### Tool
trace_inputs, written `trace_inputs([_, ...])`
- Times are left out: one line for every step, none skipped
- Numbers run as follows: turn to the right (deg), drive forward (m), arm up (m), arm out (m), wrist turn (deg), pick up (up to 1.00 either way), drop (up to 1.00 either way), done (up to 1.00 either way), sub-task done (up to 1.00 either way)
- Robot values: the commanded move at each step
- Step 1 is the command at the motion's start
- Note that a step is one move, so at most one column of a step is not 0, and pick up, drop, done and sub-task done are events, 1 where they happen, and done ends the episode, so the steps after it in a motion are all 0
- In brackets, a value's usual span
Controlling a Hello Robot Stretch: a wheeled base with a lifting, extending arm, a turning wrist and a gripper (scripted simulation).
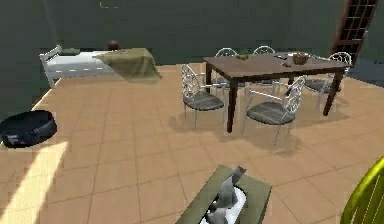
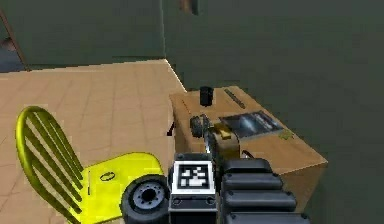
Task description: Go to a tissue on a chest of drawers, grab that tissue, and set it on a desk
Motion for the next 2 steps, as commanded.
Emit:
trace_inputs([21.0, 0.00, 0.00, 0.00, 0.0, 0.00, 0.00, 0.00, 0.00])
trace_inputs([0.0, 0.55, 0.00, 0.00, 0.0, 0.00, 0.00, 0.00, 0.00])
